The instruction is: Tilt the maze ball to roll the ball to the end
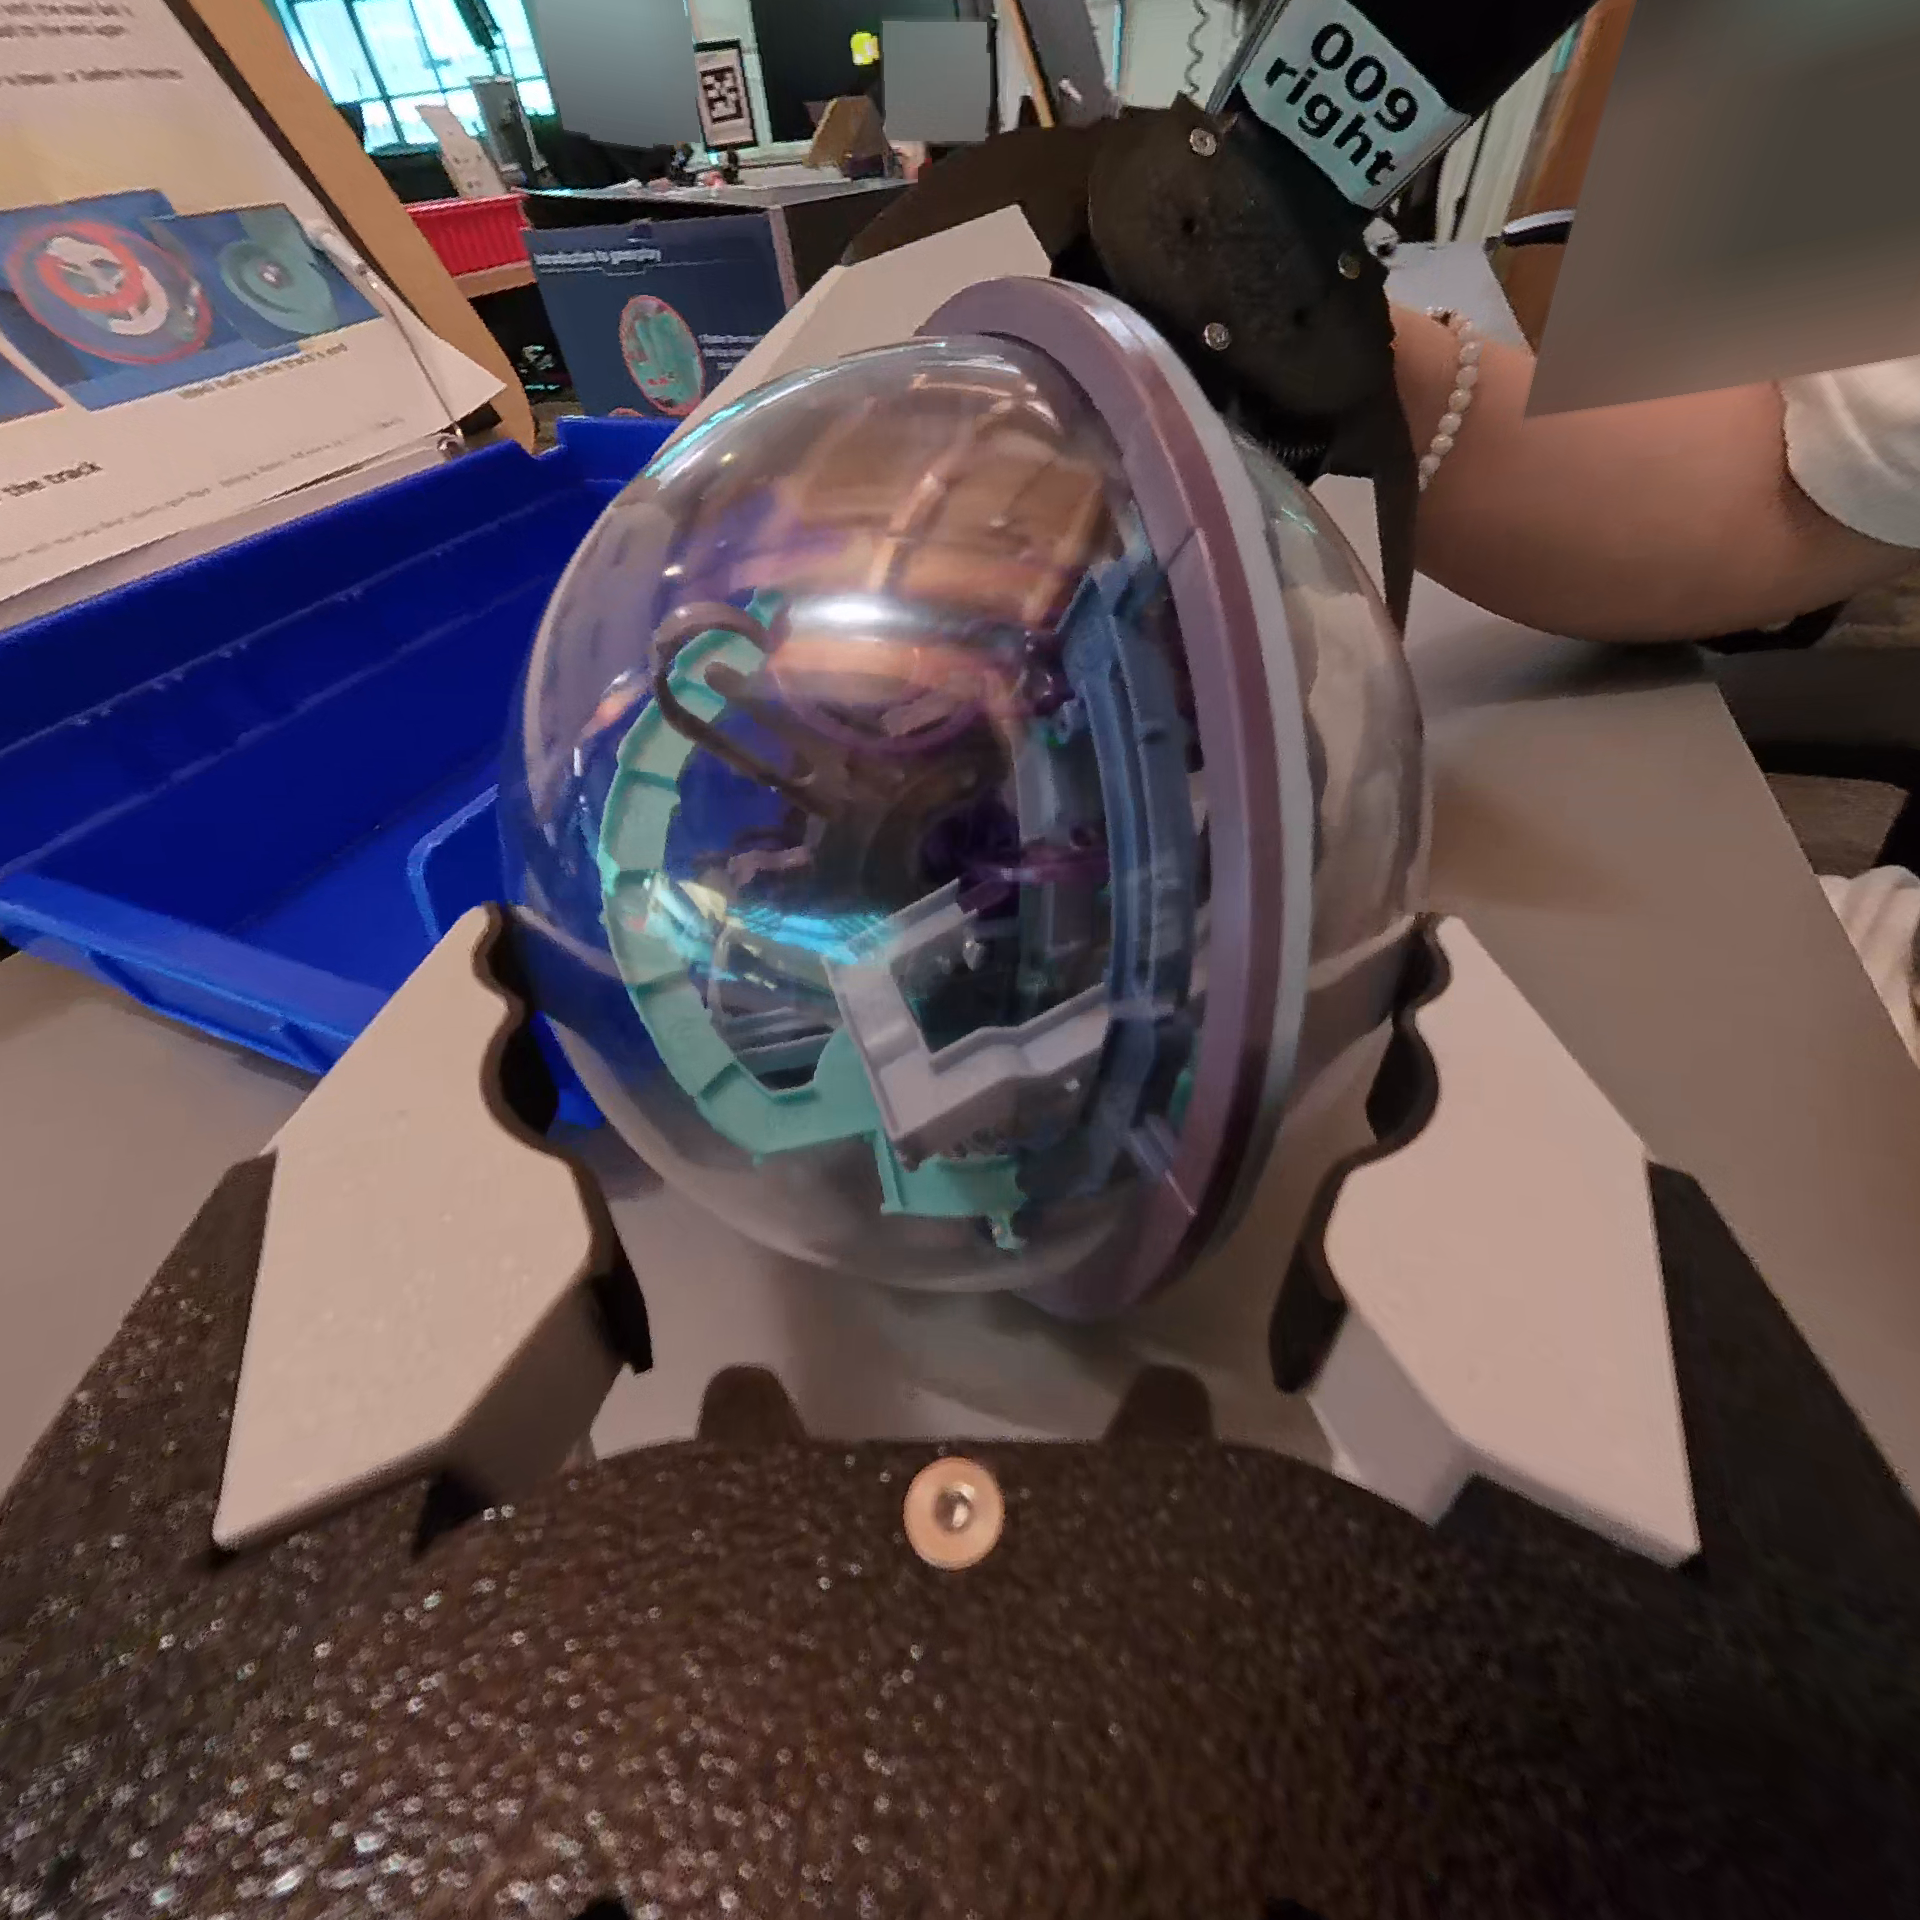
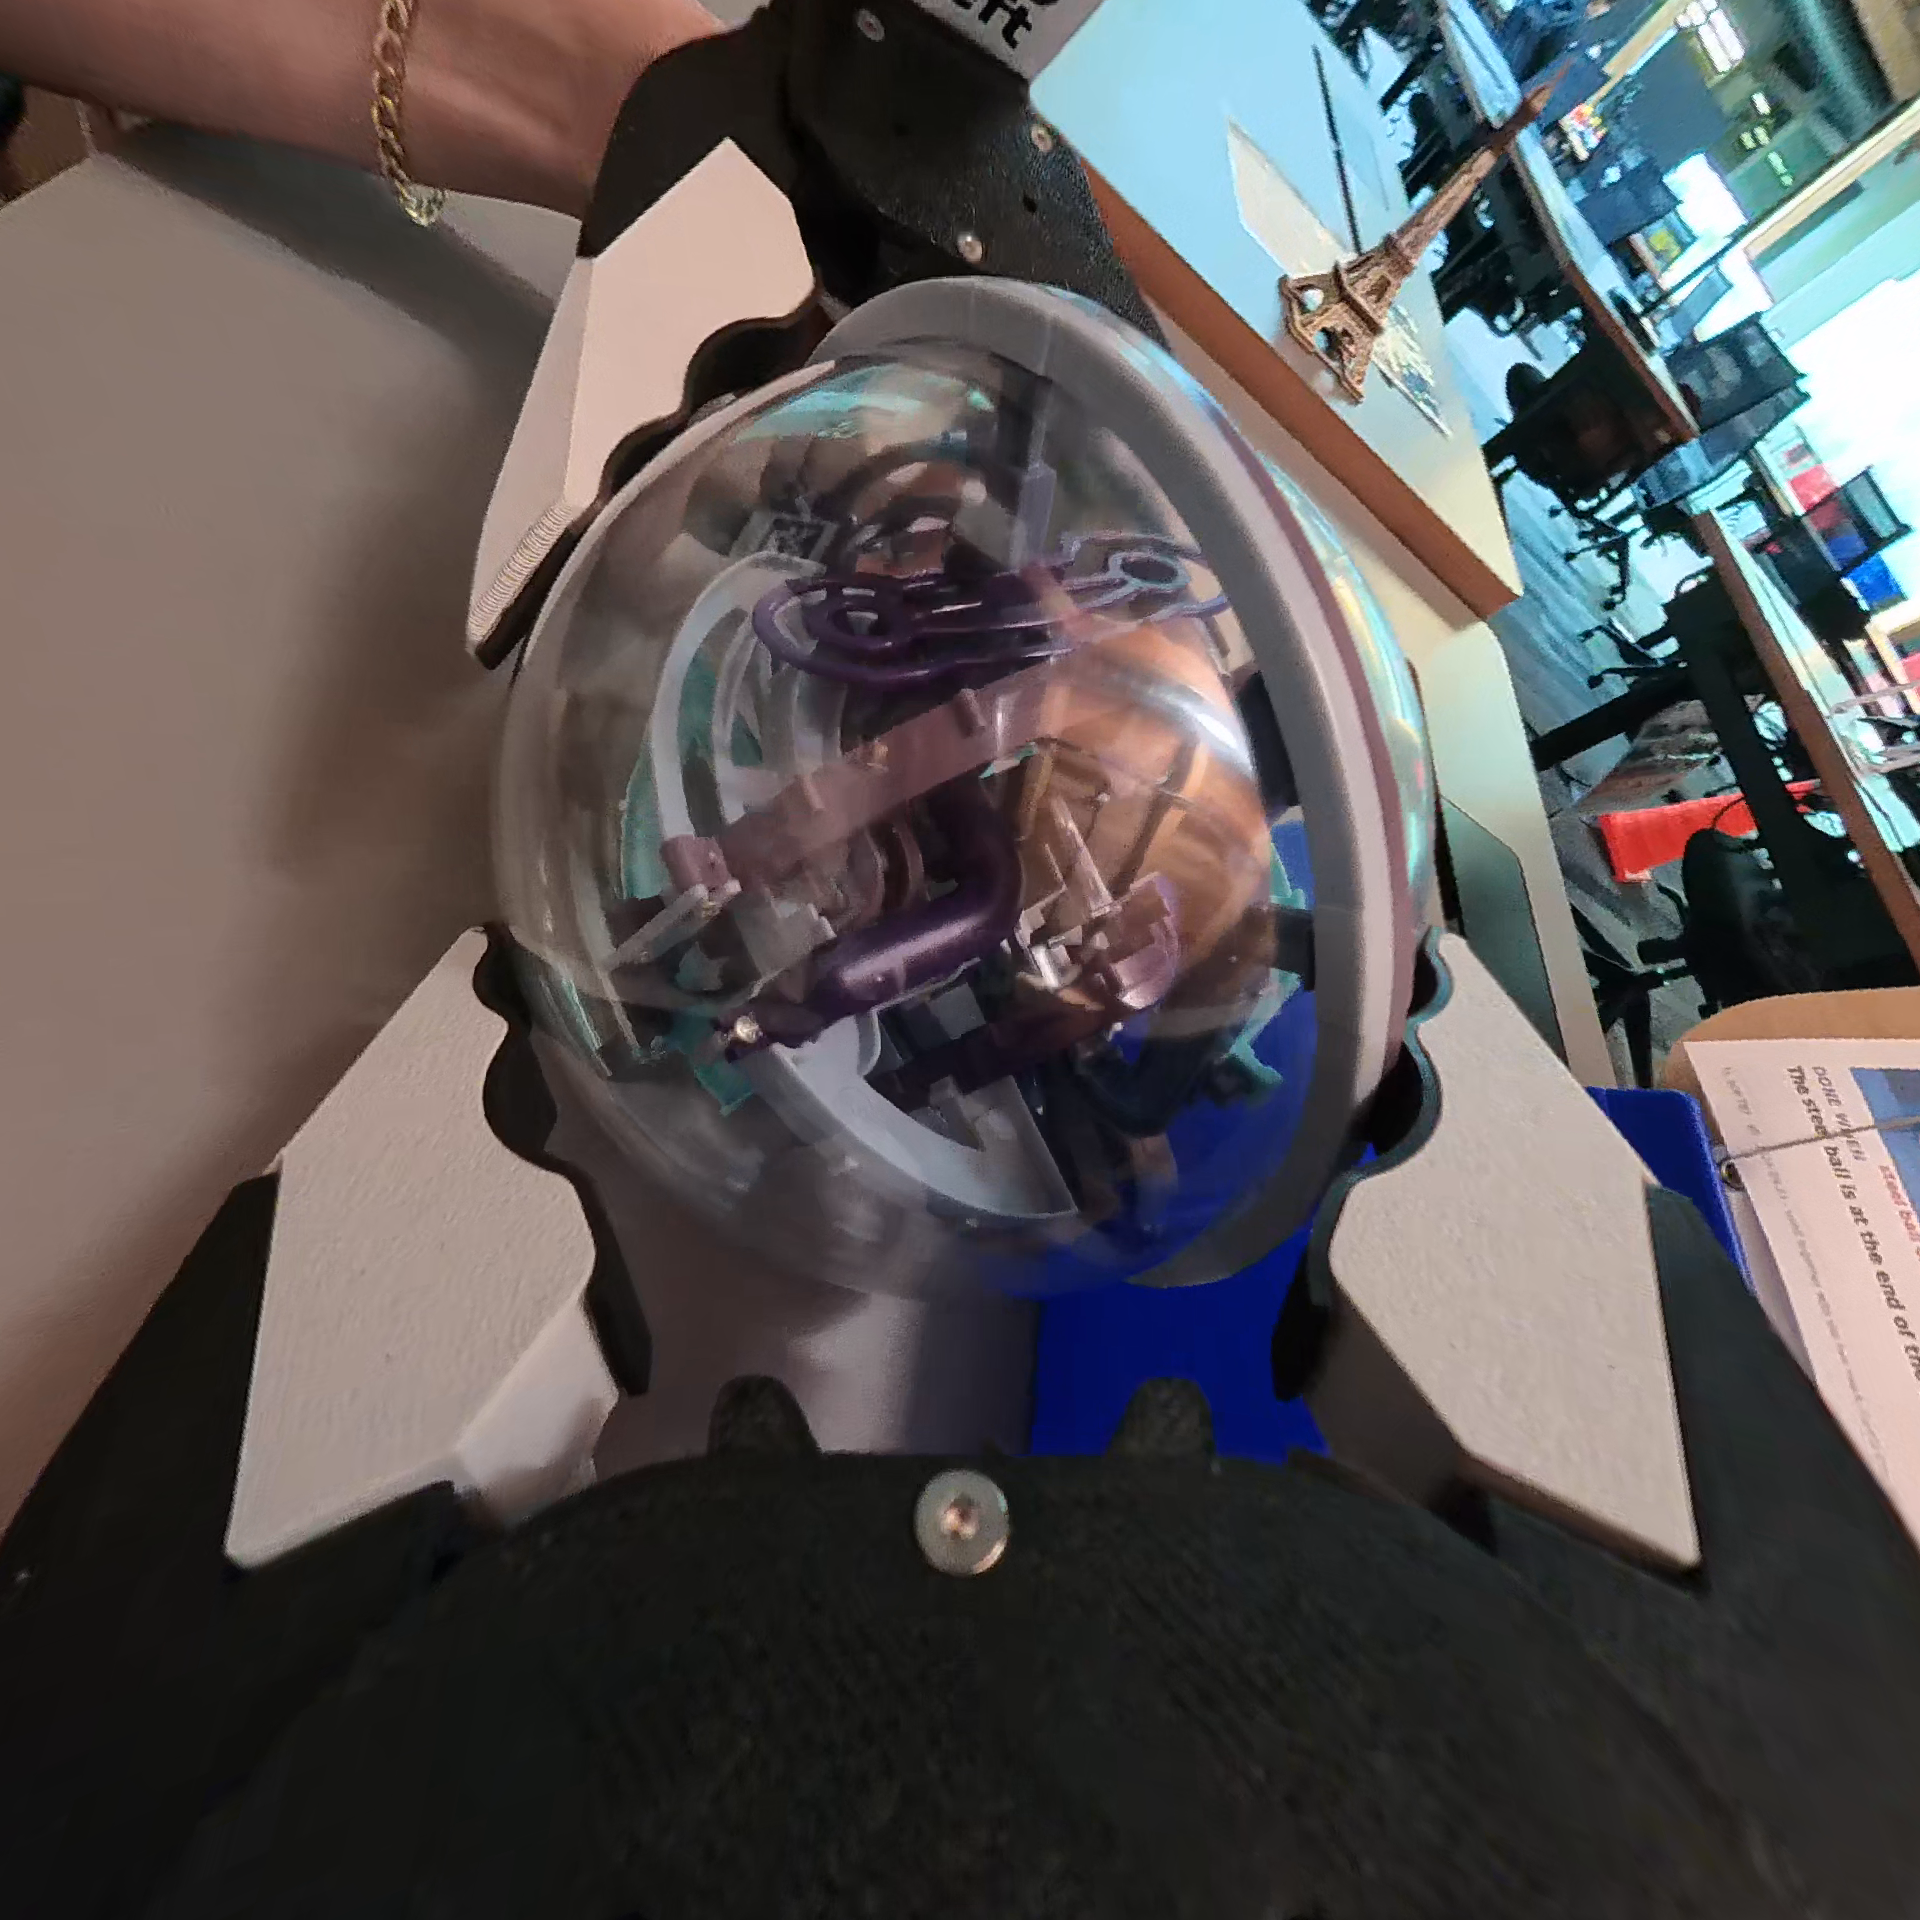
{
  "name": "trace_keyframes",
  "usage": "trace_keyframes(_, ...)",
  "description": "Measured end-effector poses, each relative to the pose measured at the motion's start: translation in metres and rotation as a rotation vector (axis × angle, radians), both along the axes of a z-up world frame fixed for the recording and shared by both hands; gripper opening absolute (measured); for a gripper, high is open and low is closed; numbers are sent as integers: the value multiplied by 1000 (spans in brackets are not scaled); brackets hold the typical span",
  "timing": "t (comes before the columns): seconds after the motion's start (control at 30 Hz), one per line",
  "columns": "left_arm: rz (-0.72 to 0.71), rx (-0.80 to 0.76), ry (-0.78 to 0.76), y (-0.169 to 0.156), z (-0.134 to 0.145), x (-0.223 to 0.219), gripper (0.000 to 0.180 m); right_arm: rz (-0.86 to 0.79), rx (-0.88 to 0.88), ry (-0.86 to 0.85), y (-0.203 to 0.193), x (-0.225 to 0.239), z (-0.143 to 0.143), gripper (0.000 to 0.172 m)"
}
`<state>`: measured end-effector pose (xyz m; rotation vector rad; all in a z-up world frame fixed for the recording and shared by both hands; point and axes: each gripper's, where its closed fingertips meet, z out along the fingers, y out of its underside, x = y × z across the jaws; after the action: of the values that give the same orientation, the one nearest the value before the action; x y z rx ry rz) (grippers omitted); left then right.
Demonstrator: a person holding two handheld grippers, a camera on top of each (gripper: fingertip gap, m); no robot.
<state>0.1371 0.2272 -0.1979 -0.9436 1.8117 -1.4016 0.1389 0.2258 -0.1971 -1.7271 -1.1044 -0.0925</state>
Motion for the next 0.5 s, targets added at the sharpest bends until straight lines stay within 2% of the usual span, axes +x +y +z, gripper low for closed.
trace_keyframes(0.23, -58, -64, 54, 0, 3, 7, 155, -37, -33, 109, 0, 6, 2, 156)
trace_keyframes(0.5, -83, -84, 22, 1, 3, 4, 155, -29, -21, 117, 1, 3, 4, 155)
